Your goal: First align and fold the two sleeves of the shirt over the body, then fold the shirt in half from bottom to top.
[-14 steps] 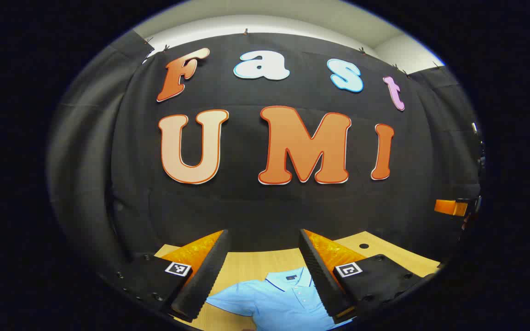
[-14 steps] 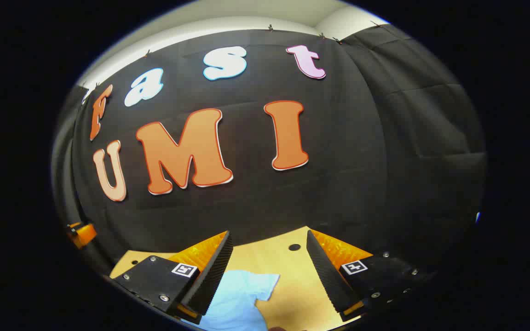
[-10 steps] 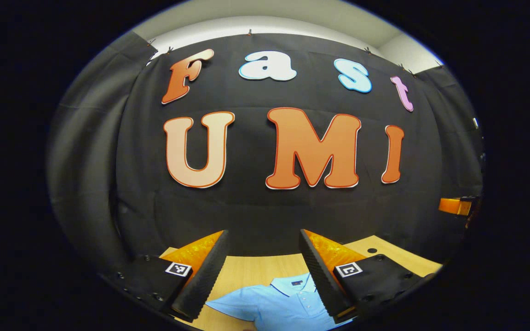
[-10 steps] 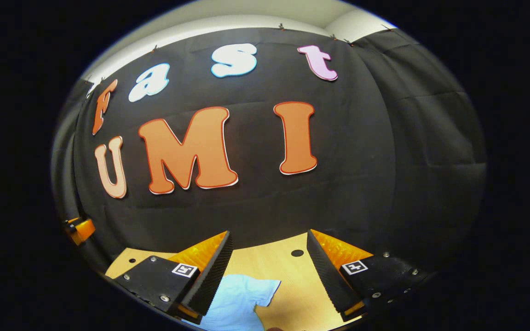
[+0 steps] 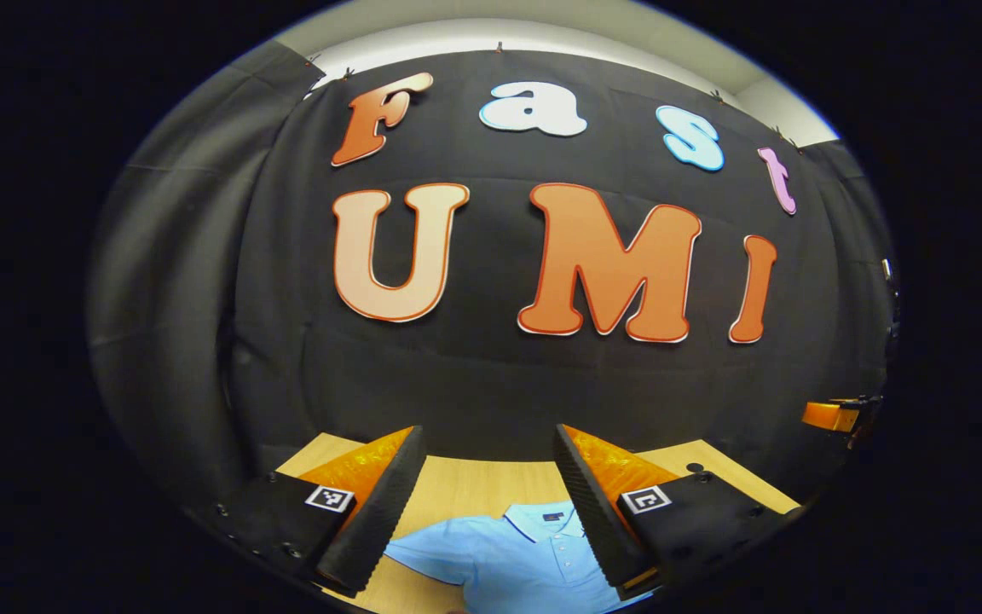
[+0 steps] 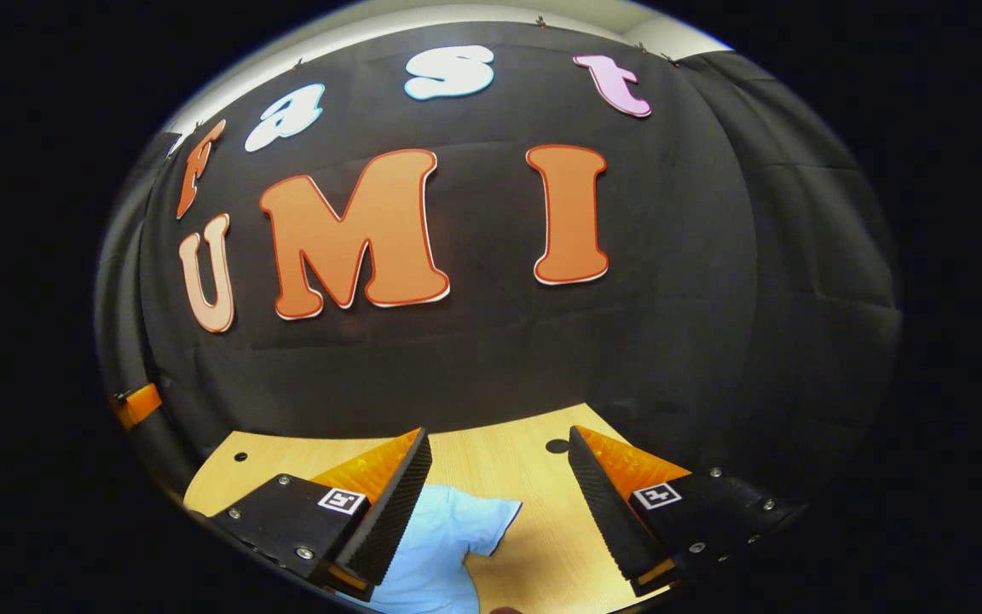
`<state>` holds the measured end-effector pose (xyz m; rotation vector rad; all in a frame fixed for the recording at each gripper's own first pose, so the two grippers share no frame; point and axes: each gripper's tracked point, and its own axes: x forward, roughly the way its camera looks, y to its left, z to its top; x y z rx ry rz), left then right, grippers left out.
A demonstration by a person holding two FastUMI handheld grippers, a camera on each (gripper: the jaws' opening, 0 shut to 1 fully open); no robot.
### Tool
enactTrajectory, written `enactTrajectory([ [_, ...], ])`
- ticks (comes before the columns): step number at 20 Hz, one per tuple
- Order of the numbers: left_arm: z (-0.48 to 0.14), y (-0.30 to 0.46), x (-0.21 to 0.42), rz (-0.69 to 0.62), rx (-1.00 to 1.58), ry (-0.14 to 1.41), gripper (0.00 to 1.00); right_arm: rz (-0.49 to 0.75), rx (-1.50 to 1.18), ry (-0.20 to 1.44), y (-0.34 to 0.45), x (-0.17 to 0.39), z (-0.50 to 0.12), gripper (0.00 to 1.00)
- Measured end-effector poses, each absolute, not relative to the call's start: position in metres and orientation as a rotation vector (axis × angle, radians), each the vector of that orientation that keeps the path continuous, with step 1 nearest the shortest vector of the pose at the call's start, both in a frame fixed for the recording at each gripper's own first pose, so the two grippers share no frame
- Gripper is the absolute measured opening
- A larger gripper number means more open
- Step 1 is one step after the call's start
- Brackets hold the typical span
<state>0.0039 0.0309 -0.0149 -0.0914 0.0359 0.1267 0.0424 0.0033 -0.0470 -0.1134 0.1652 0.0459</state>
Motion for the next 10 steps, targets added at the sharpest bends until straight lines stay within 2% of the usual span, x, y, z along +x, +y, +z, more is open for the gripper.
enactTrajectory([
  [4,-0.012,0.059,-0.01,0.199,-0.068,0.026,0.98,0.055,-0.147,0.213,0.007,0.041,-0.059,0.98],
  [10,-0.011,0.072,-0.015,0.218,-0.034,0.018,0.98,0.073,-0.17,0.271,0.02,0.034,-0.076,0.98],
])
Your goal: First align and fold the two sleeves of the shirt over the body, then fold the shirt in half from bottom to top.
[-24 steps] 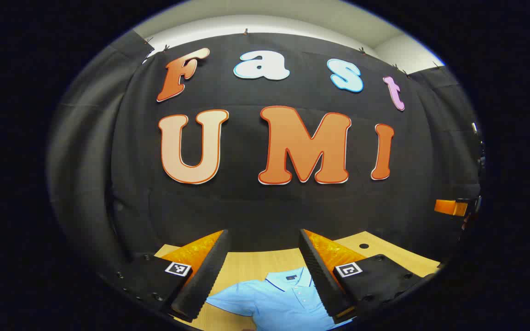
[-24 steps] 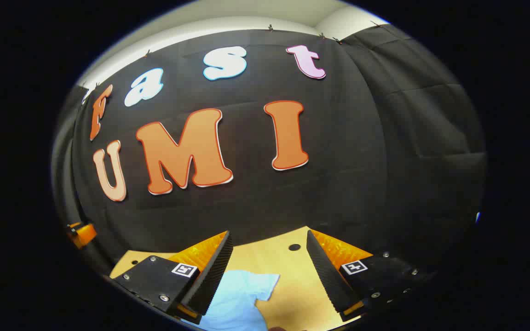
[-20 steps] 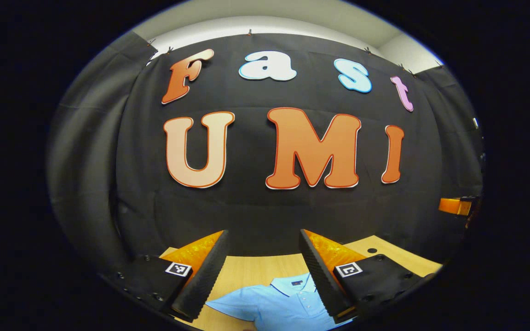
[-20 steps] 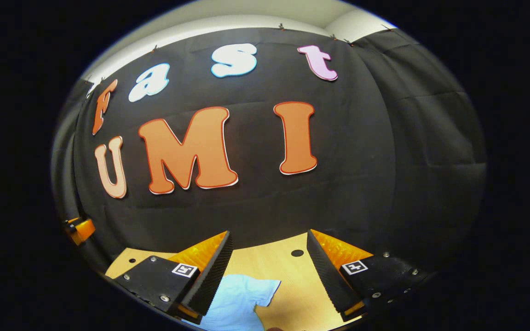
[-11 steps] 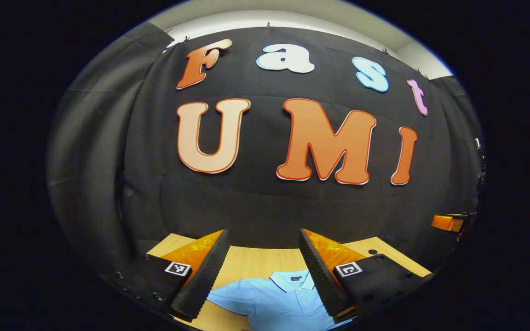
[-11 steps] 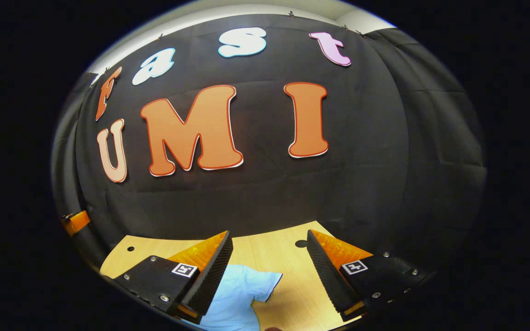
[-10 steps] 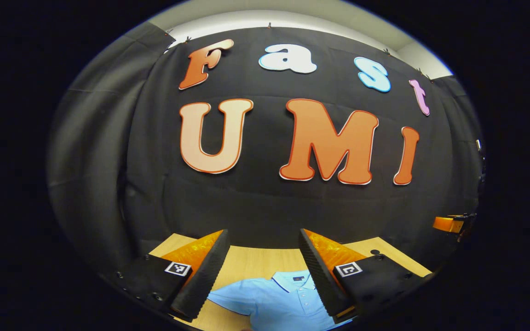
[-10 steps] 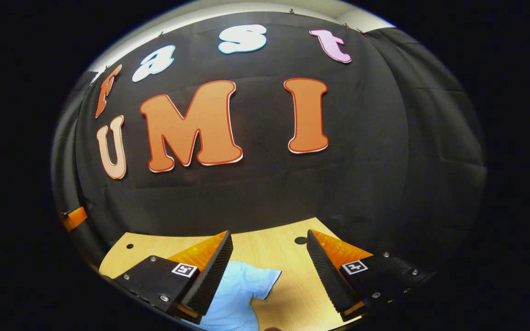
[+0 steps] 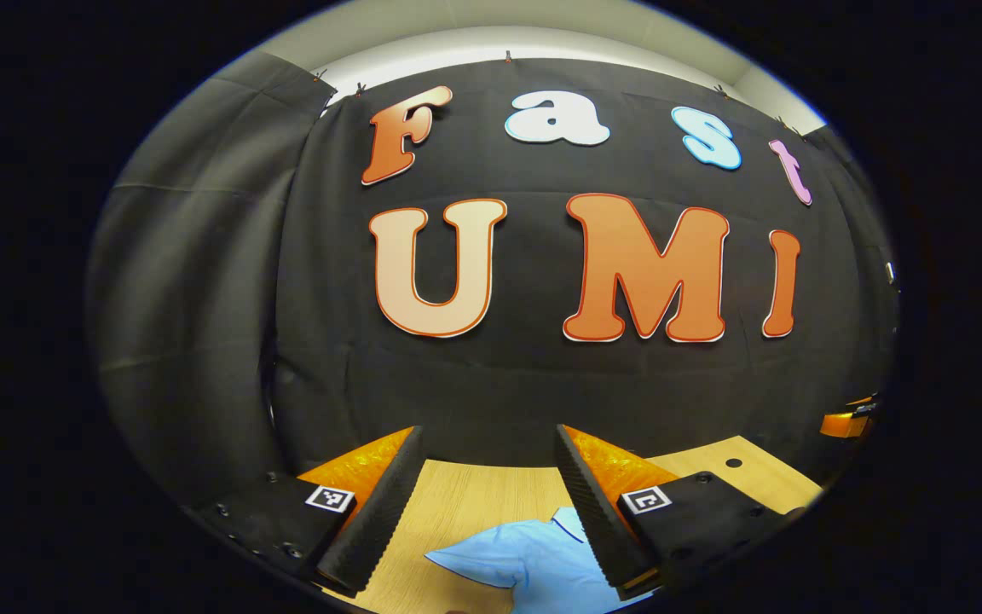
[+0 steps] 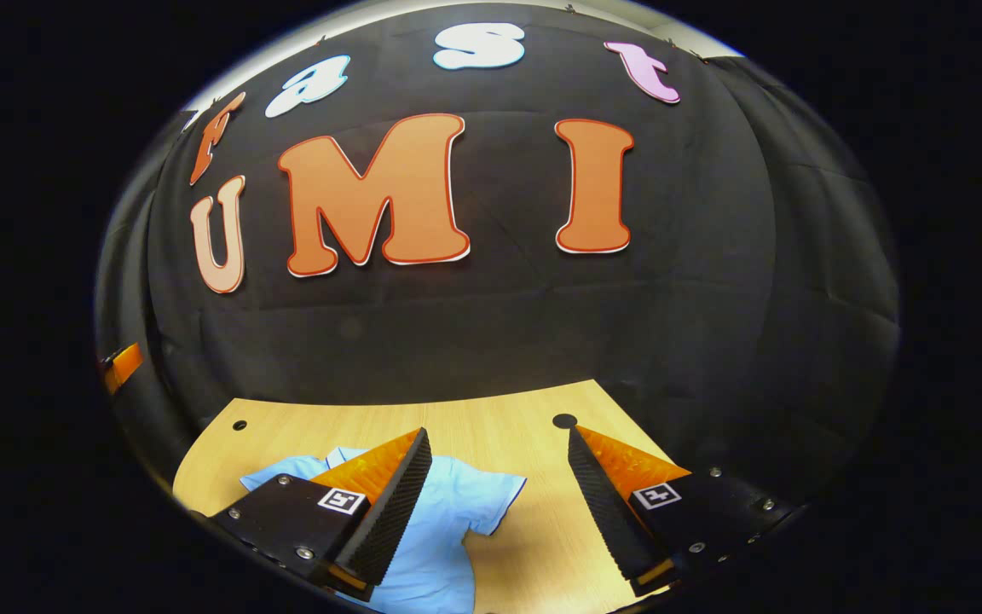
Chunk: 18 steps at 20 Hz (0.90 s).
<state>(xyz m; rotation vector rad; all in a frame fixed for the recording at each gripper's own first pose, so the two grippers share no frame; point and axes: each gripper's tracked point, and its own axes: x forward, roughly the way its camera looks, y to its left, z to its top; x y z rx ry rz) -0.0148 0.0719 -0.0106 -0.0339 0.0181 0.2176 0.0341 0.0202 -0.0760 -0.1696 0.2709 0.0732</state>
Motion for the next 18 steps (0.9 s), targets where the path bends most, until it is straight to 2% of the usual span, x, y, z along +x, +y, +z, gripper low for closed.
enactTrajectory([
  [4,-0.023,0.079,-0.016,0.203,-0.069,0.052,0.98,0.055,-0.157,0.367,0.02,0.037,-0.098,0.98],
  [9,-0.044,0.087,-0.017,0.188,-0.106,0.105,0.98,0.023,-0.124,0.564,0.017,0.05,-0.143,0.98],
  [18,-0.05,0.137,-0.035,0.255,-0.09,0.114,0.98,-0.078,-0.05,0.882,-0.003,0.11,-0.212,0.98],
])
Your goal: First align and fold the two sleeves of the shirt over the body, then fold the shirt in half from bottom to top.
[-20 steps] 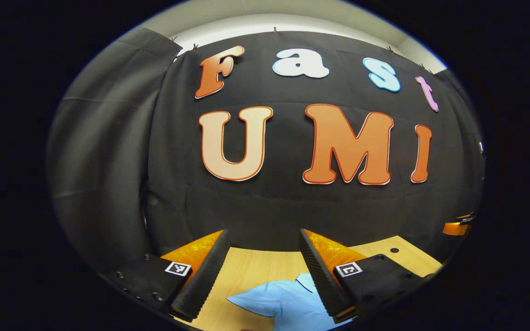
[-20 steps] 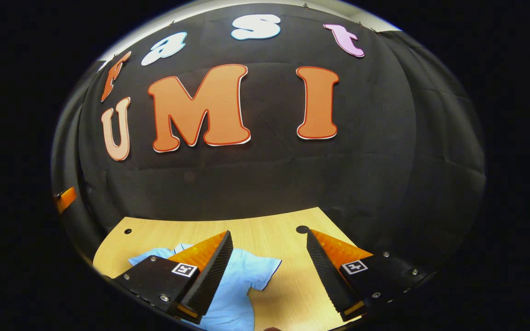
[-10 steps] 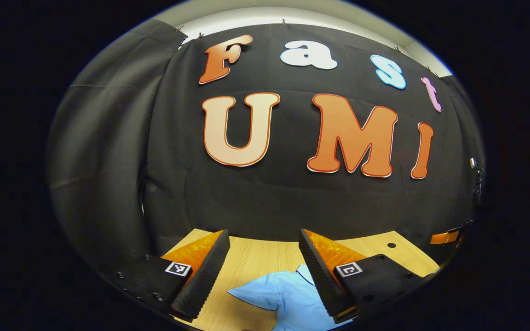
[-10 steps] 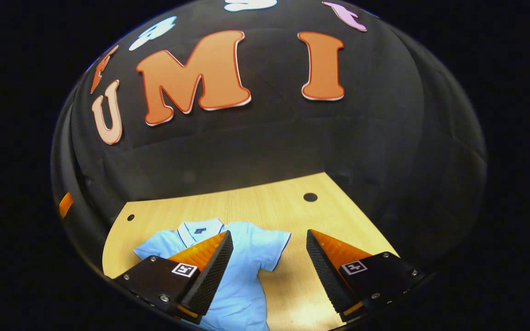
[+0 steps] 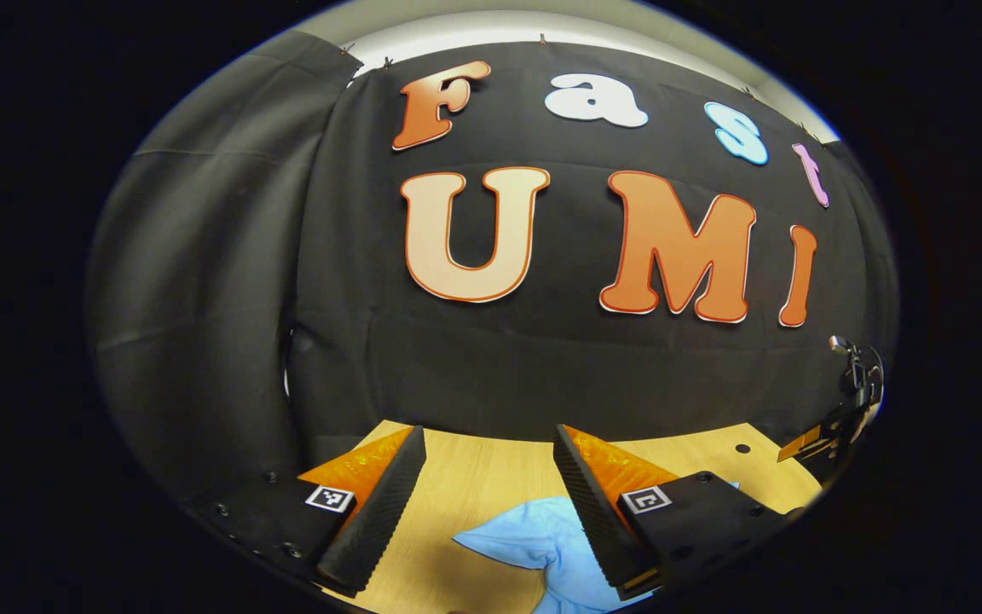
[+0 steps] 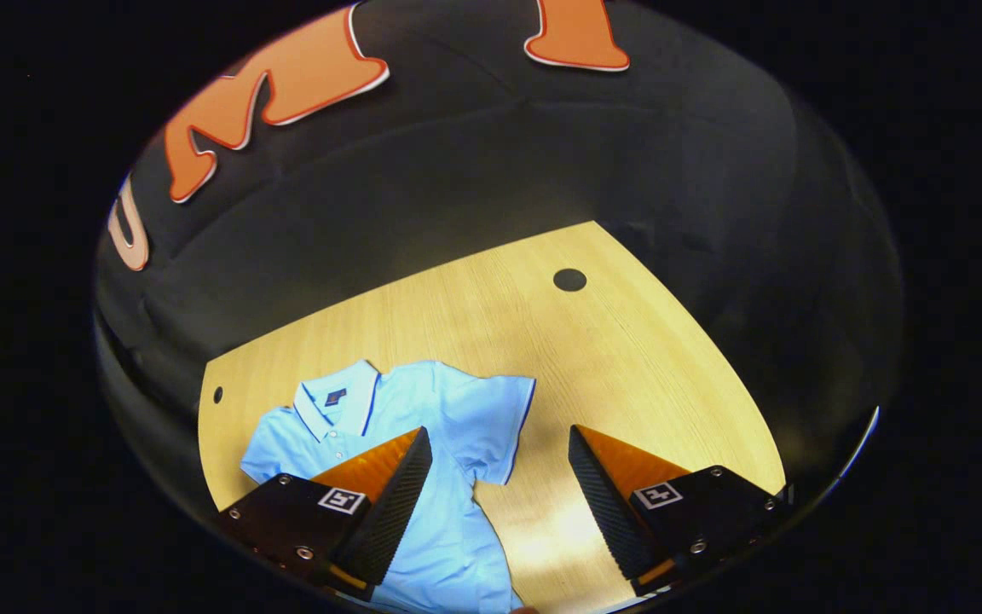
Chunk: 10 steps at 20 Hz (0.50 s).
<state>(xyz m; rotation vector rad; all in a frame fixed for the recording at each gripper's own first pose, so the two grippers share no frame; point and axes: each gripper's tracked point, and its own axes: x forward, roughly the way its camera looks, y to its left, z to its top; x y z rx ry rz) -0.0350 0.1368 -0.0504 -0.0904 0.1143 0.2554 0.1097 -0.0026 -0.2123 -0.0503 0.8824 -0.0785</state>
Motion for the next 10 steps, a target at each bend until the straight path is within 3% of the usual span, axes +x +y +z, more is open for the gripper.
enactTrajectory([
  [10,-0.061,0.169,-0.043,0.327,-0.081,0.154,0.98,-0.219,-0.04,1.142,-0.032,0.15,-0.304,0.98],
])
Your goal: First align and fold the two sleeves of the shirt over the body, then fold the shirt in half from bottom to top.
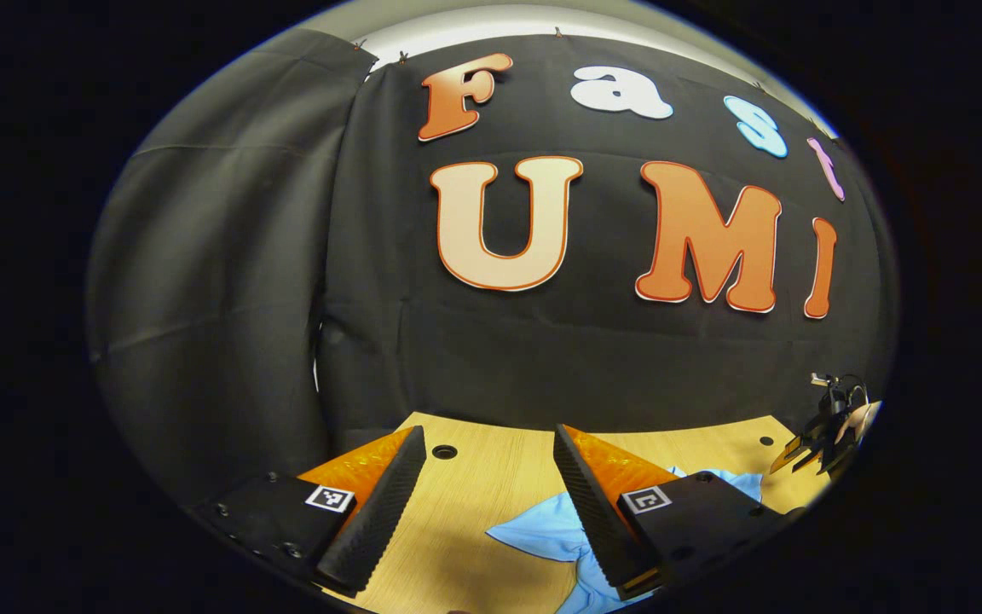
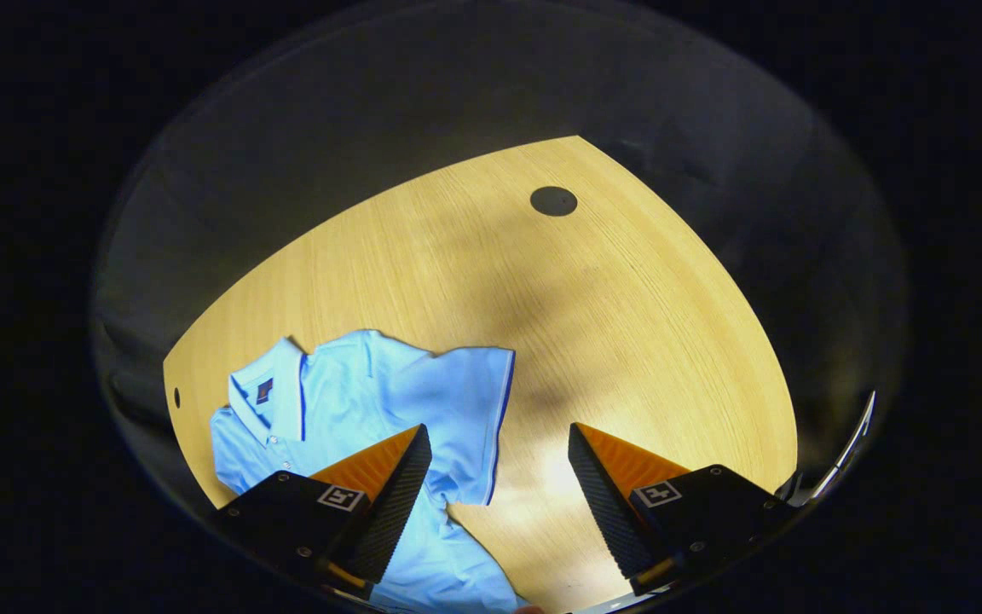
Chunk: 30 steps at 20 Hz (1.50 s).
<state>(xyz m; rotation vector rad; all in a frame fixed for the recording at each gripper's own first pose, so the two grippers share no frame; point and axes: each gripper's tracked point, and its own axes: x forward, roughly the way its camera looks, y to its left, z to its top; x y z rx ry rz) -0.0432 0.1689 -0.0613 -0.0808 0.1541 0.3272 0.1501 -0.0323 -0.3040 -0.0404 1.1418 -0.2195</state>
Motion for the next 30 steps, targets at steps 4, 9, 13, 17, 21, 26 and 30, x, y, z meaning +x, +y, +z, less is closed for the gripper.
enactTrajectory([
  [4,-0.067,0.178,-0.045,0.345,-0.079,0.167,0.98,-0.261,-0.048,1.203,-0.04,0.156,-0.333,0.99],
  [9,-0.079,0.184,-0.044,0.361,-0.098,0.191,0.98,-0.29,-0.063,1.248,-0.045,0.155,-0.352,0.99],
  [13,-0.085,0.183,-0.04,0.359,-0.119,0.204,0.98,-0.301,-0.082,1.268,-0.048,0.153,-0.361,0.99],
  [17,-0.087,0.183,-0.039,0.359,-0.116,0.21,0.98,-0.303,-0.069,1.269,-0.047,0.154,-0.36,0.99],
  [21,-0.092,0.178,-0.038,0.35,-0.138,0.221,0.98,-0.299,-0.078,1.263,-0.048,0.155,-0.36,0.98],
  [26,-0.093,0.18,-0.042,0.356,-0.15,0.229,1.0,-0.304,-0.07,1.266,-0.046,0.15,-0.366,0.6],
  [30,-0.1,0.18,-0.047,0.362,-0.165,0.245,0.98,-0.31,-0.034,1.248,-0.051,0.152,-0.36,0.27],
])
